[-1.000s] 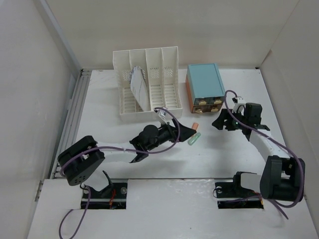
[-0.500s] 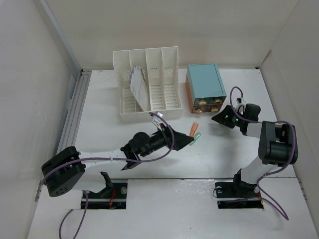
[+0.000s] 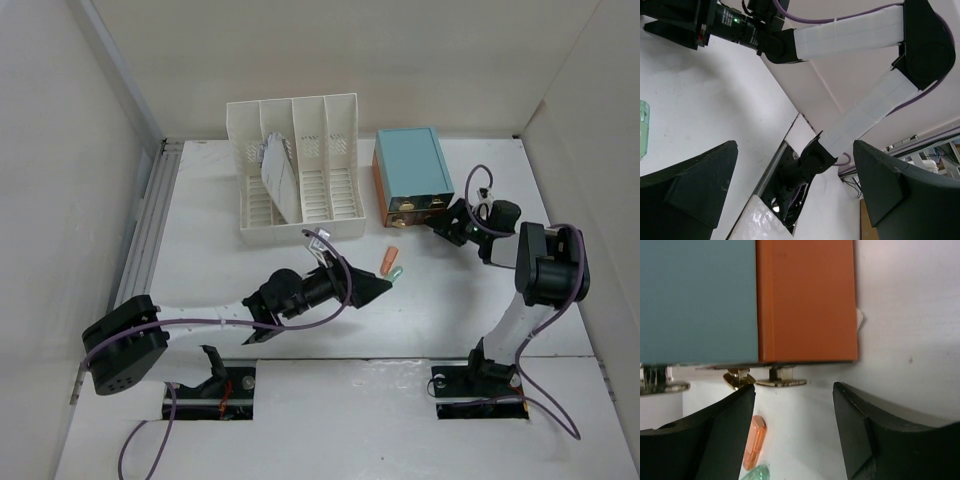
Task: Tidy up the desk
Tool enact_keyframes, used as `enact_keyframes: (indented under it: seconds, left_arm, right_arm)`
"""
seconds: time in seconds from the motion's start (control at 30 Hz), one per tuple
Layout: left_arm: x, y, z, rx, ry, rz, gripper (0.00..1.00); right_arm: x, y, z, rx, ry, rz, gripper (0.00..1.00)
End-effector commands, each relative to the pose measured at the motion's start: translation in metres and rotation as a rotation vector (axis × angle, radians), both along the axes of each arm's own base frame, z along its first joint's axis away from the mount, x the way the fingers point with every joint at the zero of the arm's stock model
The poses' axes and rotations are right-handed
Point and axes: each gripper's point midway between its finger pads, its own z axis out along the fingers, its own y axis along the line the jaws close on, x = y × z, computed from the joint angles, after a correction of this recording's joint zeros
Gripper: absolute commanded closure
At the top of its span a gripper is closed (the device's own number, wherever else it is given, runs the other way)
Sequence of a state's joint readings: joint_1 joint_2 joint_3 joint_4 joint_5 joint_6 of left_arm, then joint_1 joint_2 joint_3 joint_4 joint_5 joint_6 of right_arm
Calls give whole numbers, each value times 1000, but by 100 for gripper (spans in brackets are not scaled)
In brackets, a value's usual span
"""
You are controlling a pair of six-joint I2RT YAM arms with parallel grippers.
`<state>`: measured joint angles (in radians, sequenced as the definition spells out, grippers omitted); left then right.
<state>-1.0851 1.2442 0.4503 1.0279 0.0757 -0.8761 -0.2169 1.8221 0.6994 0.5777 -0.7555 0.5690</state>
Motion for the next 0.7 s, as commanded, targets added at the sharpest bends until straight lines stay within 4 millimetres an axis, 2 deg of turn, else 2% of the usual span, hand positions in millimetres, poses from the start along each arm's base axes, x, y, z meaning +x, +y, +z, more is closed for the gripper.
enact_keyframes:
  seconds: [0.0, 0.1, 0.13, 0.37, 0.43, 0.47, 0.5, 0.53, 0.6, 0.63, 0.67]
  left_arm:
    - [-4, 2, 19, -68, -41, -3, 0]
    - [-7, -1, 18, -67, -40, -12, 0]
    - [-7, -1, 18, -67, -40, -12, 0]
    - [-7, -2, 15, -62, -28, -13, 0]
    - [-8, -1, 13, -68, -20, -14, 0]
    - [-11, -2, 13, -68, -20, -23, 0]
    - [-11, -2, 13, -68, -20, -24, 0]
    - [-12, -1, 9, -60, -16, -23, 0]
    - [-12, 0, 12, -68, -20, -24, 0]
    - [-11, 2, 17, -79, -24, -15, 0]
    - [-12, 3, 20, -83, -26, -15, 0]
  right_arm:
    - [27, -8, 18, 13, -83, -33, 31]
    - [32, -9, 17, 21, -90, -38, 32]
    - [36, -9, 23, 26, -105, -41, 32]
    - [44, -11, 23, 44, -113, -50, 41]
    - [43, -9, 21, 48, -114, -40, 48]
    - [42, -8, 22, 52, -114, -32, 55]
    - [42, -8, 22, 52, -114, -32, 68]
    - [41, -6, 22, 57, -115, -20, 73]
    - [38, -4, 21, 55, -120, -5, 81]
    - [37, -3, 27, 51, -139, 12, 83]
    - [28, -1, 22, 56, -119, 12, 85]
